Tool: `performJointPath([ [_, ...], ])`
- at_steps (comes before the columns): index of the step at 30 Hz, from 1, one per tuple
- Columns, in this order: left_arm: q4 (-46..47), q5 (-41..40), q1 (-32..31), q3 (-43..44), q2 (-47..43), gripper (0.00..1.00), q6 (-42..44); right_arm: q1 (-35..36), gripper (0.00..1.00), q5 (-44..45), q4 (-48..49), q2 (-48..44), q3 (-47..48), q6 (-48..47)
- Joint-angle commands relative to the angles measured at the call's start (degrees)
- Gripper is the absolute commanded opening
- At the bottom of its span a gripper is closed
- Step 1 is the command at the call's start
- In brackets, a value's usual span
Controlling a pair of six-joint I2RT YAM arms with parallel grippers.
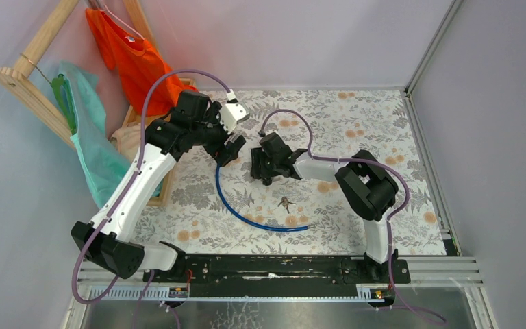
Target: Unlock with the key
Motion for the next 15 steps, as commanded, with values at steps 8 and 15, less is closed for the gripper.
performJointPath([
  [8,-4.78,-0.2,0.35,1.58,1.78,1.0,1.66,0.23,0.99,5.18,-0.88,-10.83,-0.47,-3.32],
  [15,-3.62,-0.76,1.1,1.35,1.37,1.0,0.03,0.27,0.95,7.18,-8.29,-22.82,-7.47,-3.19],
])
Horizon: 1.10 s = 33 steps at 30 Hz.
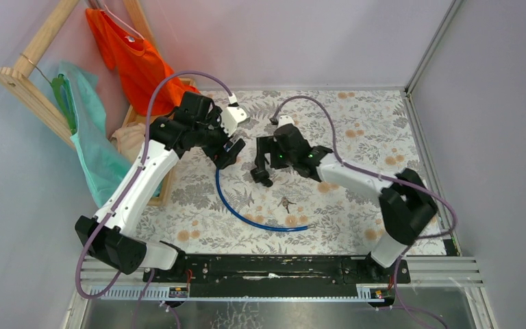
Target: Unlock with the key
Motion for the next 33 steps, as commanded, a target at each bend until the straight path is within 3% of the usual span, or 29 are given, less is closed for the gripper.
performJointPath([
  [1,0.38,-0.82,0.68,1.05,-0.4,1.0,-0.89,0.5,0.91,2.43,-5.35,-8.96,-5.74,-0.16],
  [7,-0.15,-1.72,0.81,-1.04,0.35,1.0,-2.2,3.25,0.81,1.63,-5.86,-15.81,-17.42,0.98],
  [12,-1.5,-0.79,0.98,-2.22,0.19,1.0,-1.91,5.89,0.76,1.78,-4.69,-14.84,-21.05,-0.34],
  [23,-1.63,0.24,1.12,-3.09,-0.89,1.0,-1.38,7.51,0.59,6.31,-2.87,-8.64,-18.22,-4.45],
  [29,-1.64,0.77,1.13,-3.36,-0.7,0.99,-1.66,7.45,0.44,6.42,-2.44,-6.11,-15.99,-5.41],
  [33,-3.14,1.63,1.12,-2.79,0.03,0.93,-1.1,7.44,0.33,5.45,-3.41,-4.48,-14.32,-6.11],
])
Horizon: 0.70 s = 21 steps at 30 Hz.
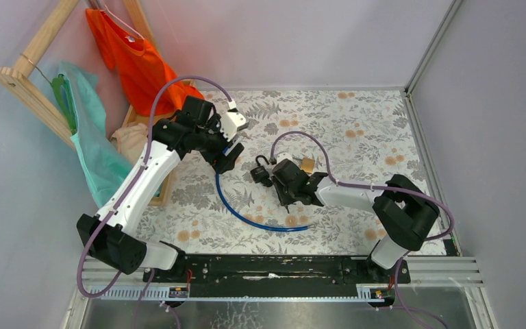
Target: Unlock with the key
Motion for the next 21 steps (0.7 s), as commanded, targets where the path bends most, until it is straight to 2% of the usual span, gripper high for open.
performJointPath([
  [1,-2.68,2.0,0.48,0.58,0.56,0.91,0.37,0.59,0.31,0.86,0.33,1.59,3.92,-1.38],
  [14,-3.99,2.1,0.51,2.58,0.76,0.93,1.26,0.63,0.32,2.02,-1.18,2.33,2.47,-2.07],
  [19,-4.03,2.68,0.47,2.49,0.32,0.93,1.05,0.61,0.24,2.09,-0.71,2.63,2.13,-2.2],
  [21,-4.01,2.87,0.49,2.41,0.0,0.93,1.1,0.56,0.17,1.87,-0.67,2.76,2.22,-2.17],
])
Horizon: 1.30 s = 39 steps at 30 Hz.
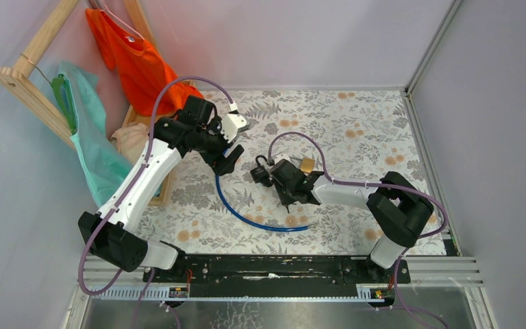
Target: Unlock with the key
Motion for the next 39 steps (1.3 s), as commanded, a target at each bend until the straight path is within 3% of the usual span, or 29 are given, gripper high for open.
performJointPath([
  [1,-0.65,1.41,0.49,1.32,-1.11,0.93,0.62,0.58,0.14,1.48,0.47,-0.18,0.22,-0.49],
  [5,0.03,1.86,0.49,1.27,-1.83,0.97,-0.35,0.58,0.0,1.24,0.19,-1.61,0.13,0.21],
  [12,4.39,9.36,0.49,-4.89,-4.18,1.0,-1.69,0.53,0.0,-4.3,2.34,-9.91,-0.91,1.67],
  [20,19.27,30.32,0.49,-20.33,-8.21,1.0,-9.23,0.54,0.0,-12.12,3.02,-21.17,-0.61,5.0],
  [27,22.69,44.39,0.32,-22.37,-5.74,0.99,-6.93,0.53,0.0,-21.14,4.0,-27.19,1.98,10.32],
  [36,19.53,50.98,-3.03,-19.77,-3.56,0.85,-0.12,0.61,0.0,-28.71,10.46,-28.91,5.38,17.82],
  [39,16.78,52.51,-3.46,-19.1,-4.12,0.73,2.83,0.58,0.0,-29.23,10.99,-28.9,6.23,18.69],
])
